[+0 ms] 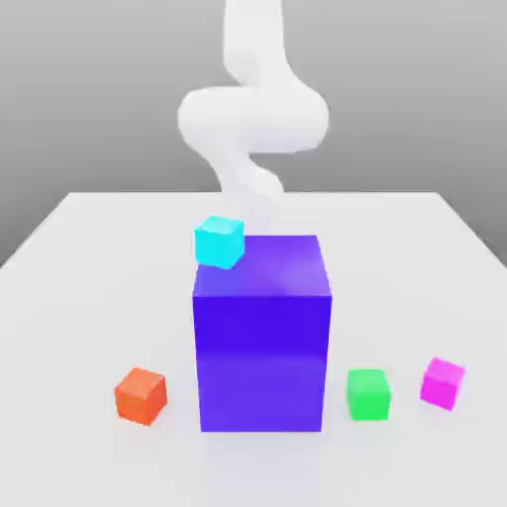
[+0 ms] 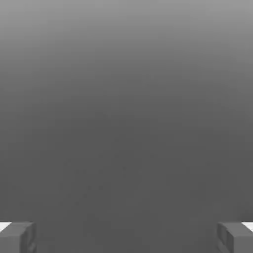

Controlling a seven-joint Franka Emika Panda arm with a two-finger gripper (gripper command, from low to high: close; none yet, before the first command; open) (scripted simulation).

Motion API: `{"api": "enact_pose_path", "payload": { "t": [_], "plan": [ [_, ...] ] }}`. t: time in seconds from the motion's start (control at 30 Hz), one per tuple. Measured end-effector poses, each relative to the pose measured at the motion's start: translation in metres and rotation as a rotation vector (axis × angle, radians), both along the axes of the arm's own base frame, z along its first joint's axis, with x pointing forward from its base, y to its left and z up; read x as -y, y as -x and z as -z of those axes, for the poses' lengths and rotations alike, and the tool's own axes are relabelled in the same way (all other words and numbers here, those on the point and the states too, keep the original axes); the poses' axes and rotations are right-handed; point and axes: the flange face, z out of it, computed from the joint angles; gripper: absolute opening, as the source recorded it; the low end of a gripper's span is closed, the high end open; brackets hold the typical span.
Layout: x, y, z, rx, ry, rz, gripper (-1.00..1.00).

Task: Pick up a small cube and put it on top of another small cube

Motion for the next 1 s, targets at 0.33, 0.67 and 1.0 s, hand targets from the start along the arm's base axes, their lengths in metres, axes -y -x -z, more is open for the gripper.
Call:
{"api": "enact_pose_path", "payload": {
  "t": [0.33,0.67,1.0],
  "plan": [
    [-0.134,-0.053,0.210,-0.297,0.146,-0.357,0.00],
    [-0.241,0.033,0.416,-0.570,0.311,-0.753,0.00],
    [-0.250,0.072,0.533,-0.656,0.353,-0.853,-1.00]
  ]
}}
